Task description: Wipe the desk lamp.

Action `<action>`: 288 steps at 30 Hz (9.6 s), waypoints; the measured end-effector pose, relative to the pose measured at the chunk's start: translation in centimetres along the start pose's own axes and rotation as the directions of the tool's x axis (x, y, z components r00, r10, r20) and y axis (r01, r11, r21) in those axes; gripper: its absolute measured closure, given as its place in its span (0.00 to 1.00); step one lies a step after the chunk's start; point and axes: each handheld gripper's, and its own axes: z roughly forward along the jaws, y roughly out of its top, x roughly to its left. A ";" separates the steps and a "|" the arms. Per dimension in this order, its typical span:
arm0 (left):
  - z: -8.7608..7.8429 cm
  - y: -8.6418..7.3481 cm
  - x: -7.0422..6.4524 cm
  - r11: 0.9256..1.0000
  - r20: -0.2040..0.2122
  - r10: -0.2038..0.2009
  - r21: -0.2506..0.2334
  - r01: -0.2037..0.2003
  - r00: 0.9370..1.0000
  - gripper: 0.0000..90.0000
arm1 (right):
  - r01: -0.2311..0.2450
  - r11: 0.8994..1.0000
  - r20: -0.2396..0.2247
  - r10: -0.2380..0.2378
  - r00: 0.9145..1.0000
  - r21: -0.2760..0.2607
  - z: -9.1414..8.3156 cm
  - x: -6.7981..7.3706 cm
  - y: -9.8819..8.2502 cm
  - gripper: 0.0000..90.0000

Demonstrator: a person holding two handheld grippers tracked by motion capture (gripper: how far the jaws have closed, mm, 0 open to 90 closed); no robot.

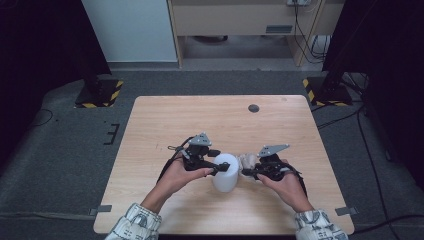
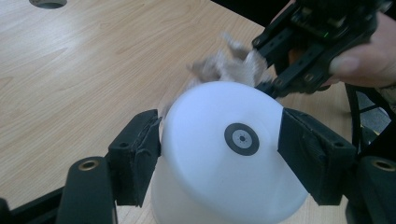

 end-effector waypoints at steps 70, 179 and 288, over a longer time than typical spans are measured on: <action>1.4 -1.0 -1.5 0.981 -0.046 0.173 0.097 -0.168 0.984 0.09 | 0.009 1.000 0.029 -0.009 1.000 -0.006 0.7 0.2 1.4 0.83; 1.2 -1.1 -1.1 0.976 -0.031 0.199 0.100 -0.195 0.980 0.09 | -0.006 0.991 -0.165 0.028 0.986 0.130 1.2 2.7 -1.3 0.85; -0.1 -0.6 0.8 0.997 0.026 0.055 -0.047 -0.053 0.998 0.24 | 0.174 0.984 -0.244 -0.181 0.953 -0.048 1.4 8.1 1.3 0.85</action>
